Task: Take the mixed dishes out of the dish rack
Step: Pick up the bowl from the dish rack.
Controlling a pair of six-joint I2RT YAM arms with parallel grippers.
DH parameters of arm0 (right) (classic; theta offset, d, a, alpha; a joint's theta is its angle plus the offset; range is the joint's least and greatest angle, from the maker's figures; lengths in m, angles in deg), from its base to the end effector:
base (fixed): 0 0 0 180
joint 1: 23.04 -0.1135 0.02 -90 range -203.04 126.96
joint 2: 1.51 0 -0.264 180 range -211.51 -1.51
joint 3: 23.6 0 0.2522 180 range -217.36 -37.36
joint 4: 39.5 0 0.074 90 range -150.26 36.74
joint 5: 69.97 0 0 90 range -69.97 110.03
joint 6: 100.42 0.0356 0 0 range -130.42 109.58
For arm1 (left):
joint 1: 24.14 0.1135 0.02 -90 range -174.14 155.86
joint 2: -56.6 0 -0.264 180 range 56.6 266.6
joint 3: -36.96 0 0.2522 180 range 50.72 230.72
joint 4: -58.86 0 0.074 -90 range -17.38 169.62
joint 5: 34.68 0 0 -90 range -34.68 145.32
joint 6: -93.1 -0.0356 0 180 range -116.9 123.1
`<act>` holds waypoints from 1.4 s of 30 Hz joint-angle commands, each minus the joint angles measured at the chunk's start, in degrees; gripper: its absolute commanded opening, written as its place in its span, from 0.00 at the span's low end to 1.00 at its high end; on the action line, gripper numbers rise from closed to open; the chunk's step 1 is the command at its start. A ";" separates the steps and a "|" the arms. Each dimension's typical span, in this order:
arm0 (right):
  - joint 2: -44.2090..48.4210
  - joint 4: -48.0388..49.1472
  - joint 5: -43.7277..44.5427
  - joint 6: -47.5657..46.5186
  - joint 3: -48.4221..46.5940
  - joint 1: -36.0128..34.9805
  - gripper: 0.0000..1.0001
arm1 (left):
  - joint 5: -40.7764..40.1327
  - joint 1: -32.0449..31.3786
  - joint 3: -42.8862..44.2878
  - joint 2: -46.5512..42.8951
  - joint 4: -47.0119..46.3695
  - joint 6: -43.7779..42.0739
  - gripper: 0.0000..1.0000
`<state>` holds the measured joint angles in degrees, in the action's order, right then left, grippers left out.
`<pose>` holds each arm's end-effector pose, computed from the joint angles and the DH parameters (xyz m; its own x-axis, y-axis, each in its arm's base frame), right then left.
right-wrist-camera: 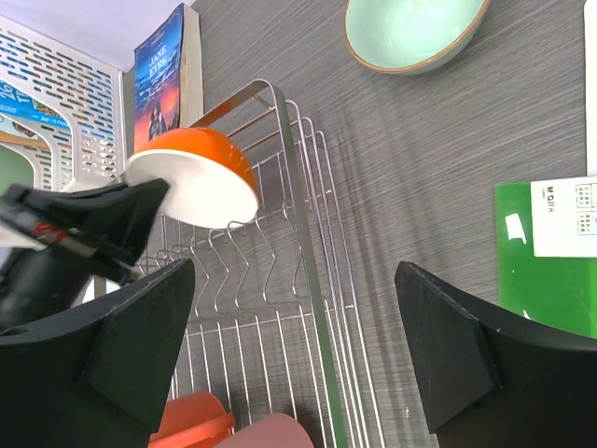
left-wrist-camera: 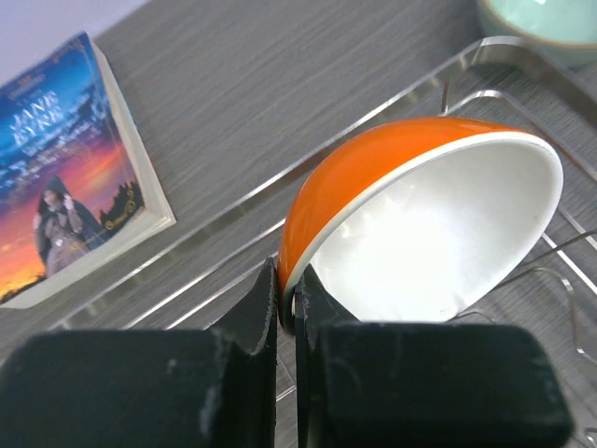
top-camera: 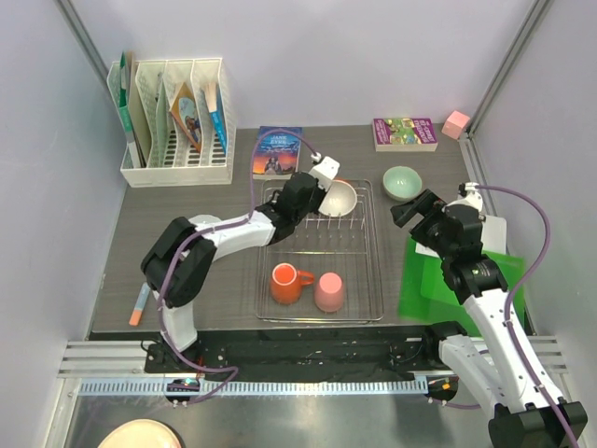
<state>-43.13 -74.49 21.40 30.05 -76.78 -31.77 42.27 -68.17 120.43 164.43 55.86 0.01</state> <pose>0.1684 0.0250 0.2958 -0.3834 0.5976 -0.7042 0.1562 0.7934 0.5883 0.3160 -0.2943 0.2212 -0.2331 0.2984 -0.9255 0.5392 0.8317 0.1323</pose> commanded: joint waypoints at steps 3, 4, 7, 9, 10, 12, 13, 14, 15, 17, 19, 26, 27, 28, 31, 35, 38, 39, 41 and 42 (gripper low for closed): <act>0.23 2.34 0.30 0.23 -0.66 0.03 0.93 | -0.74 -2.81 0.25 -11.14 -5.58 1.25 0.00; 0.32 2.34 0.39 0.31 -0.75 0.03 0.94 | -2.13 -3.68 0.77 -11.93 -4.70 1.51 0.00; 0.49 1.99 1.27 0.23 -1.62 0.03 0.94 | -6.87 -4.66 5.33 -13.87 4.06 2.82 0.00; 0.23 1.11 2.84 -0.12 -3.29 0.03 0.93 | -9.08 -4.75 13.49 -12.83 12.75 10.54 0.00; -0.03 -0.20 3.64 -0.65 -4.08 0.03 0.93 | -9.78 -4.84 17.17 -11.95 24.63 12.30 0.00; -0.56 -1.52 5.13 -1.35 -6.63 0.03 0.94 | -9.27 -4.84 27.38 -8.97 34.28 16.52 0.00; -1.08 -2.23 5.49 -1.62 -7.24 0.12 0.94 | -9.09 -4.84 30.02 -8.08 40.68 17.93 0.00; -1.09 -2.49 5.66 -1.88 -8.56 0.12 0.94 | -9.00 -4.75 34.05 -7.55 43.53 20.73 0.00; -1.26 -2.76 5.84 -1.88 -9.09 0.03 0.94 | -9.00 -4.75 35.56 -6.68 45.73 22.15 0.00; -1.18 -3.11 5.58 -1.62 -10.49 -0.06 0.94 | -7.43 -4.84 39.17 -6.06 51.28 24.53 0.00; -1.18 -3.55 4.44 -1.01 -11.46 0.03 0.94 | -6.20 -4.57 41.63 -4.66 54.53 28.57 0.00; -3.89 -5.31 1.62 0.31 -17.61 0.03 0.94 | 5.65 -2.64 61.84 4.22 74.99 39.47 0.00; -4.34 -5.83 1.19 0.40 -18.32 0.03 0.93 | 6.55 -2.55 64.73 5.10 76.07 40.00 0.00; -4.86 -6.18 0.57 0.40 -19.80 0.03 0.93 | 7.60 -2.38 65.89 6.15 77.04 40.70 0.00; -7.41 -7.42 -0.22 0.23 -22.36 -0.06 0.93 | 10.42 -1.59 66.96 7.65 78.89 41.50 0.00; -10.66 -8.30 -3.10 -0.39 -23.69 0.03 0.92 | 12.44 -1.32 65.47 8.10 80.65 42.03 0.00; -12.60 -7.86 -4.61 -0.22 -23.42 -0.06 0.90 | 12.71 -1.41 60.90 6.78 78.02 42.82 0.00; -13.04 -7.34 -5.66 -0.04 -23.25 -0.06 0.90 | 12.79 -1.41 60.11 6.34 77.58 42.82 0.00; -13.22 -6.46 -6.46 0.31 -22.63 -0.14 0.89 | 12.53 -1.32 59.92 6.69 77.48 42.73 0.00; -13.30 -5.67 -7.25 0.23 -22.46 -0.23 0.89 | 12.45 -1.32 60.10 7.21 77.75 42.73 0.00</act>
<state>-56.62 -82.27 18.25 30.27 -98.60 -31.77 52.69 -69.74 180.58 173.11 135.10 41.71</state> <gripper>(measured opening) 0.889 0.034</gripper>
